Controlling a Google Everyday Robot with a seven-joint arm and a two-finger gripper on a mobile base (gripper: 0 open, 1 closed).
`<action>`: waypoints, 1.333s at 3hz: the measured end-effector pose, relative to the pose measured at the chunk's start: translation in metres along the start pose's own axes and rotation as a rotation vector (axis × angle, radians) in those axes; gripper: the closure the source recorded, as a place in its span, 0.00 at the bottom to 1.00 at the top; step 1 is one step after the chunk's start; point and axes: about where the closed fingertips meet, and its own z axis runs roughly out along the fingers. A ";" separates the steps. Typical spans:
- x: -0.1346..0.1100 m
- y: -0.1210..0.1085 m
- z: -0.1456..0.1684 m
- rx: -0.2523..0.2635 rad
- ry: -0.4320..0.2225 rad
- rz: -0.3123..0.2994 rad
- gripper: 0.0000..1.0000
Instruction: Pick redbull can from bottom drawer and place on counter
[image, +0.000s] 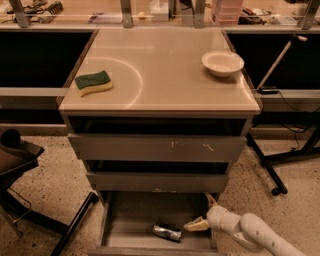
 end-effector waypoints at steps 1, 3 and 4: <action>-0.001 -0.002 0.000 0.010 -0.003 -0.001 0.00; 0.001 0.099 0.010 -0.139 -0.026 0.032 0.00; -0.011 0.142 0.022 -0.219 -0.056 0.044 0.00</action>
Offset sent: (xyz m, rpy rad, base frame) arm -0.0763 0.0609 -0.0165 0.0104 0.0507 0.1041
